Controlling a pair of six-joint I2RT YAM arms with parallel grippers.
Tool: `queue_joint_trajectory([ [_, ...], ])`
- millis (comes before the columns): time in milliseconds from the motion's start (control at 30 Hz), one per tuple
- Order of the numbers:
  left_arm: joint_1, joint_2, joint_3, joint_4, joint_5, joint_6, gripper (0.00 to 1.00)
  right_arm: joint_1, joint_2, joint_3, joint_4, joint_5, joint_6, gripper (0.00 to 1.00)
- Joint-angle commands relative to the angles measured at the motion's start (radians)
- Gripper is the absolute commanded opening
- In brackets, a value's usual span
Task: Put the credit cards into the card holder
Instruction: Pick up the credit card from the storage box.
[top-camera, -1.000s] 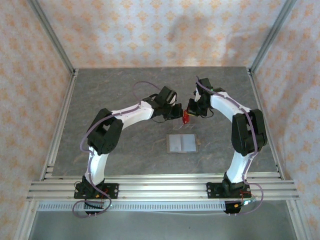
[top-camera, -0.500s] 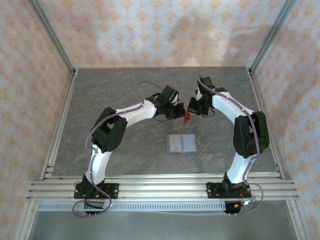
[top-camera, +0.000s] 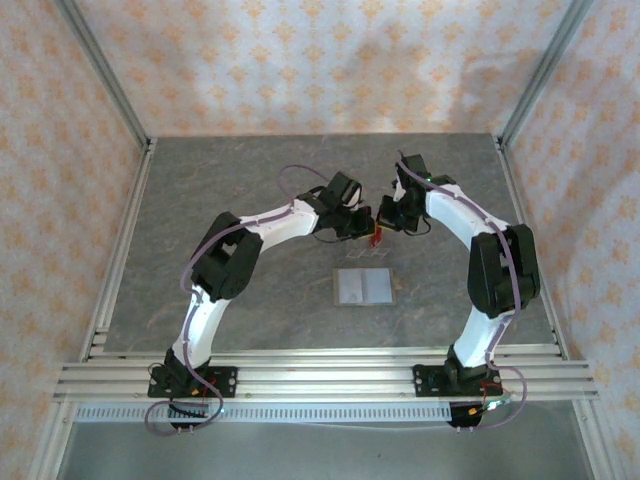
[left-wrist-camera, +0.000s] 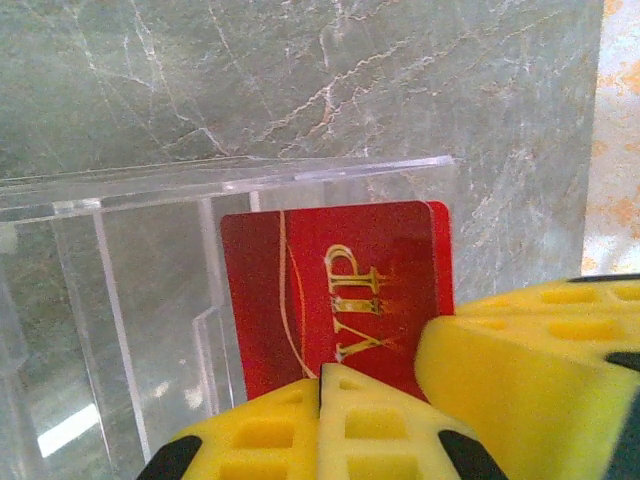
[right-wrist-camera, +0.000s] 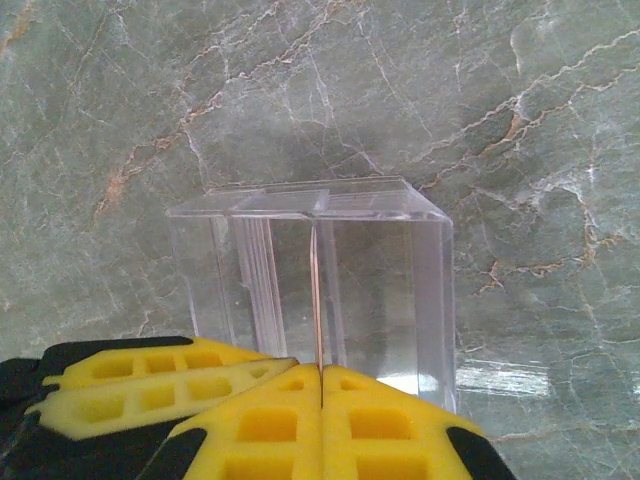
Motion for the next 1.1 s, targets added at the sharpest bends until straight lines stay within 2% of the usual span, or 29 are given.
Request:
queue_joint_trajectory([
  [0,-0.009,0.028,0.024,-0.008,0.013,-0.015,0.0,-0.016,-0.038,-0.019,-0.016,0.01,0.017,0.0],
  [300,-0.018,0.037,0.005,0.053,0.034,-0.036,0.0,-0.02,-0.038,-0.028,-0.01,0.0,0.02,0.0],
  [567,-0.025,0.03,-0.001,0.112,0.059,-0.111,0.01,-0.034,-0.053,-0.04,0.005,-0.001,0.04,0.0],
  [1067,-0.055,0.074,0.027,0.05,0.029,-0.11,0.02,-0.041,-0.067,-0.057,0.013,0.0,0.049,0.0],
])
